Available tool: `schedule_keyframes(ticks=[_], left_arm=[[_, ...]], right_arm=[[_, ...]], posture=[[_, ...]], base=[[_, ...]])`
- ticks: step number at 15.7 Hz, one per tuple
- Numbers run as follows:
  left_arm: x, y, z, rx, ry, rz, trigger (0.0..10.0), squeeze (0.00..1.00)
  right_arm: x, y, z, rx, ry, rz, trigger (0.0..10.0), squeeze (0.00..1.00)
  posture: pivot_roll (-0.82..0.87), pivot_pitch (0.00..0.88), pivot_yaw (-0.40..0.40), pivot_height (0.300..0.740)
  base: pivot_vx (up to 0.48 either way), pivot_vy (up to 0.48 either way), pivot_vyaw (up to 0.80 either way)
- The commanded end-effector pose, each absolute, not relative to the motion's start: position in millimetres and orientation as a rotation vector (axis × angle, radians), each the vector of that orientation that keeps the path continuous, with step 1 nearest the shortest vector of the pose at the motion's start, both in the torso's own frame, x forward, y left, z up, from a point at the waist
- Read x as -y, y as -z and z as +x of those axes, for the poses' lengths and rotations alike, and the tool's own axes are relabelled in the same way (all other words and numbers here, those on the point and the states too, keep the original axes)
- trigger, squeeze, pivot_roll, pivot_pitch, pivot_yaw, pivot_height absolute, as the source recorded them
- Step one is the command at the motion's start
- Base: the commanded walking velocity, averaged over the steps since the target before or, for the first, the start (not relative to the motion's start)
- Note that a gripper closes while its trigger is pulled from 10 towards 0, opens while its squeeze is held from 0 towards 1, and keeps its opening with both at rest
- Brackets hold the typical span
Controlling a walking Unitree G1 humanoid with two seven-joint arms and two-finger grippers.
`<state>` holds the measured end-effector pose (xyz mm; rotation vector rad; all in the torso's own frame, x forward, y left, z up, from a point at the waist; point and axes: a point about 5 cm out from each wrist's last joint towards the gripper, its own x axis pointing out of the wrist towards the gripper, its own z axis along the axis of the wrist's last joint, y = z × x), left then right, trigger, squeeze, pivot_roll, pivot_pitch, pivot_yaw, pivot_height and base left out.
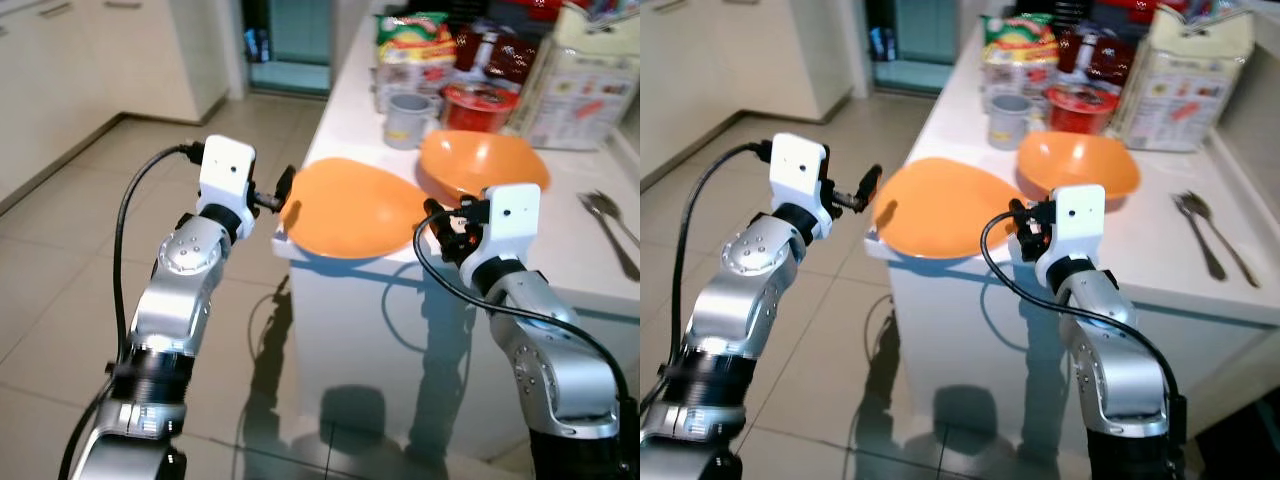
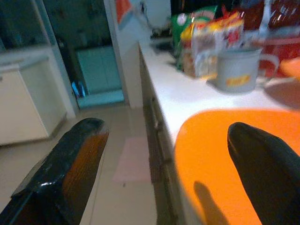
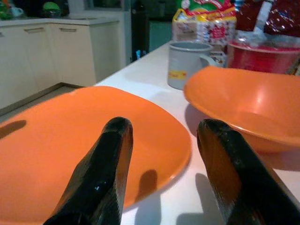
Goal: Setting the table
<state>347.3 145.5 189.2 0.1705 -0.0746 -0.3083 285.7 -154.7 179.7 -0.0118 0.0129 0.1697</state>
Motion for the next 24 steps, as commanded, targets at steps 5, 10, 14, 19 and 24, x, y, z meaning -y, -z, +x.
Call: schedule_keyframes(ticks=[5, 10, 14, 19, 24], left_arm=[[-144.6, -184.1, 369.6, 0.039, 0.419, 0.122, 10.0, 0.0], [-134.6, -181.3, 385.3, 0.004, 0.513, 0.079, 10.0, 0.0], [-131.1, -172.8, 392.1, -0.058, 0.543, 0.136, 10.0, 0.0], [-132.3, -151.4, 389.3, -0.134, 0.551, 0.196, 10.0, 0.0], [-129.5, -143.3, 386.9, -0.15, 0.572, 0.226, 10.0, 0.0]], right_arm=[[161.5, -188.2, 283.5, -0.019, -0.177, 0.013, 10.0, 0.0], [164.0, -192.8, 279.2, -0.027, -0.175, 0.031, 10.0, 0.0], [165.1, -196.9, 277.0, -0.039, -0.182, 0.042, 10.0, 0.0], [172.0, -202.6, 281.7, -0.044, -0.13, 0.127, 10.0, 0.0], [185.1, -201.9, 287.9, -0.07, -0.037, 0.221, 10.0, 0.0]], posture=[[-0.02, 0.0, -0.011, 0.74], [-0.05, 0.0, 0.006, 0.74], [-0.07, 0.0, 0.008, 0.74], [-0.07, 0.0, 0.003, 0.74], [-0.07, 0.0, -0.003, 0.74]], base=[[0.0, 0.0, 0.0], [0.0, 0.0, 0.0], [0.0, 0.0, 0.0], [0.0, 0.0, 0.0], [0.0, 0.0, 0.0]])
